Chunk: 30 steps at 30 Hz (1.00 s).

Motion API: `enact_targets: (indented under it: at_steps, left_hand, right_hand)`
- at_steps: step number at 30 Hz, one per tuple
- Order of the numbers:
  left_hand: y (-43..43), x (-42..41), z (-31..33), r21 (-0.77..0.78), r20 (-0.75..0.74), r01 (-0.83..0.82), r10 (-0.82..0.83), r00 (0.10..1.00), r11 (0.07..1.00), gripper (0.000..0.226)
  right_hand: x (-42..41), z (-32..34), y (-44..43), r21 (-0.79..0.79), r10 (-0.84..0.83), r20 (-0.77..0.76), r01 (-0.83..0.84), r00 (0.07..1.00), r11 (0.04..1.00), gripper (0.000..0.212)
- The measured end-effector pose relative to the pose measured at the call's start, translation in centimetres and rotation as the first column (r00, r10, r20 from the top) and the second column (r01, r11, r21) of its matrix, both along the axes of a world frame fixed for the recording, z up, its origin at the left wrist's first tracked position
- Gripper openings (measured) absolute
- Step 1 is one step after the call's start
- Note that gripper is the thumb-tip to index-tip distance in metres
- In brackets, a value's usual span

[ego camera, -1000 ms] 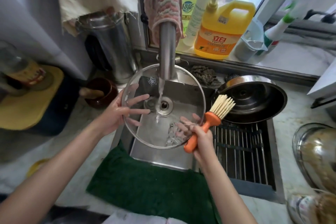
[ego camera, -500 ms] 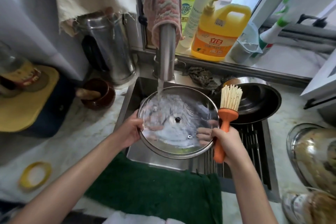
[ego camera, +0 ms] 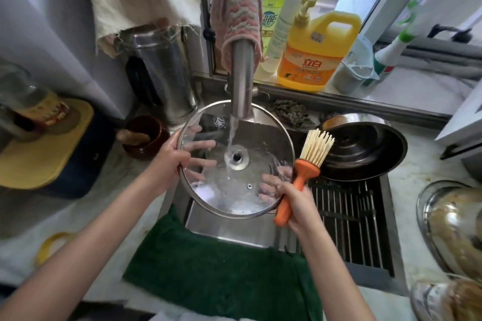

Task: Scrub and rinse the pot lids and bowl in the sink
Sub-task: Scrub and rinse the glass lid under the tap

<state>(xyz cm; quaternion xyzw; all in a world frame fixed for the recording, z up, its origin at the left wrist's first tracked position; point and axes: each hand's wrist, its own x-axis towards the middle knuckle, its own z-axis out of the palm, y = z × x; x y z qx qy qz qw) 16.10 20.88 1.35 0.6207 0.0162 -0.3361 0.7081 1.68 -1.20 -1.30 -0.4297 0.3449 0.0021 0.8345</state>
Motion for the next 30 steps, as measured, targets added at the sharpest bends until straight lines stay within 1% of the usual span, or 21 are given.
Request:
enact_targets:
  at_steps: [2, 3, 4, 5, 6, 7, 8, 9, 11, 13, 14, 15, 16, 17, 20, 22, 23, 25, 27, 28, 30]
  left_hand:
    - [-1.6, 0.2, -0.9, 0.068, -0.029, -0.124, 0.126, 0.992, 0.99, 0.057]
    - [-2.7, 0.1, -1.6, 0.204, 0.061, -0.189, 0.18, 0.982, 0.961, 0.048]
    - [-3.9, 0.0, -2.4, 0.421, 0.24, -0.226, 0.132, 0.962, 0.878, 0.044]
    - [-4.9, -0.6, -3.4, 0.666, 0.418, -0.24, -0.087, 0.904, 0.706, 0.053]
    - [-6.0, -1.3, -4.5, 0.82, 0.471, -0.249, -0.362, 0.804, 0.516, 0.068]
    - [-7.1, -1.9, -5.4, 0.892, 0.43, -0.239, -0.555, 0.712, 0.384, 0.076]
    - [-8.2, -2.5, -6.2, 0.925, 0.374, -0.207, -0.664, 0.647, 0.319, 0.074]
    - [-9.5, -2.9, -6.8, 0.939, 0.334, -0.148, -0.713, 0.617, 0.312, 0.069]
    - [-11.7, -3.0, -7.7, 0.923, 0.314, 0.022, -0.786, 0.532, 0.384, 0.064]
    - [-13.1, -2.7, -8.3, 0.86, 0.451, 0.126, -0.853, 0.263, 0.494, 0.059]
    - [-13.2, -2.3, -8.5, 0.843, 0.493, 0.176, -0.861, 0.122, 0.508, 0.056]
    - [-12.8, -1.6, -8.6, 0.846, 0.498, 0.2, -0.867, 0.035, 0.494, 0.055]
    - [-12.3, -0.8, -8.9, 0.86, 0.483, 0.183, -0.876, 0.014, 0.477, 0.054]
    - [-11.8, -0.1, -9.3, 0.884, 0.443, 0.138, -0.895, 0.058, 0.447, 0.054]
    - [-10.7, -1.2, -10.1, 0.962, 0.248, 0.028, -0.916, 0.316, 0.27, 0.055]
    - [-10.9, -4.0, -9.9, 0.966, 0.133, 0.15, -0.902, 0.41, 0.211, 0.055]
    - [-11.2, -5.1, -9.7, 0.94, 0.132, 0.243, -0.91, 0.392, 0.241, 0.054]
    - [-12.3, -6.2, -9.2, 0.862, 0.302, 0.356, -0.93, 0.212, 0.361, 0.052]
    - [-13.0, -4.9, -9.3, 0.802, 0.454, 0.413, -0.89, 0.049, 0.432, 0.052]
    - [-13.0, -3.6, -9.6, 0.805, 0.481, 0.388, -0.876, 0.016, 0.449, 0.053]
    - [-12.4, -1.2, -10.4, 0.862, 0.437, 0.254, -0.897, 0.061, 0.438, 0.054]
  right_hand:
    - [0.2, 0.9, -0.5, -0.057, -0.029, 0.018, 0.03, 0.999, 0.998, 0.033]
    - [0.2, 1.4, -0.7, -0.048, -0.051, 0.034, 0.053, 0.998, 0.997, 0.034]
    - [0.3, 1.8, -0.9, -0.013, -0.079, 0.052, 0.079, 0.996, 0.997, 0.037]
    - [0.5, 2.2, -0.9, 0.038, -0.11, 0.064, 0.107, 0.992, 0.993, 0.039]
    - [0.6, 2.4, -1.0, 0.078, -0.141, 0.054, 0.137, 0.988, 0.987, 0.039]
    - [0.8, 2.5, -0.9, 0.104, -0.167, 0.028, 0.163, 0.986, 0.981, 0.039]
    - [0.9, 2.4, -0.9, 0.112, -0.185, -0.005, 0.185, 0.983, 0.976, 0.039]
    - [1.0, 2.4, -0.9, 0.105, -0.197, -0.033, 0.199, 0.98, 0.974, 0.039]
    - [0.7, 1.8, -1.0, 0.096, -0.221, -0.087, 0.229, 0.971, 0.969, 0.039]
    - [0.1, 1.4, -1.0, 0.086, -0.228, -0.135, 0.241, 0.964, 0.967, 0.038]
    - [-0.2, 1.2, -1.0, 0.079, -0.231, -0.15, 0.244, 0.961, 0.967, 0.038]
    - [-0.7, 1.1, -1.1, 0.072, -0.233, -0.16, 0.247, 0.959, 0.966, 0.038]
    - [-1.1, 1.0, -1.4, 0.062, -0.234, -0.169, 0.247, 0.958, 0.967, 0.038]
    - [-1.3, 0.9, -1.7, 0.053, -0.237, -0.182, 0.25, 0.954, 0.967, 0.037]
    - [-2.0, 0.5, -1.7, 0.067, -0.246, -0.226, 0.267, 0.943, 0.961, 0.038]
    - [-2.2, 0.1, -1.2, 0.079, -0.254, -0.248, 0.28, 0.935, 0.957, 0.036]
    - [-2.2, -0.1, -1.0, 0.08, -0.253, -0.254, 0.281, 0.933, 0.956, 0.034]
    - [-2.3, -0.4, -0.7, 0.072, -0.245, -0.264, 0.273, 0.933, 0.959, 0.032]
    - [-2.4, -0.4, -0.5, 0.067, -0.227, -0.275, 0.255, 0.934, 0.965, 0.032]
    - [-2.5, -0.3, -0.5, 0.08, -0.22, -0.276, 0.251, 0.936, 0.965, 0.033]
    - [-3.0, 0.0, -0.7, 0.111, -0.222, -0.266, 0.259, 0.938, 0.959, 0.035]
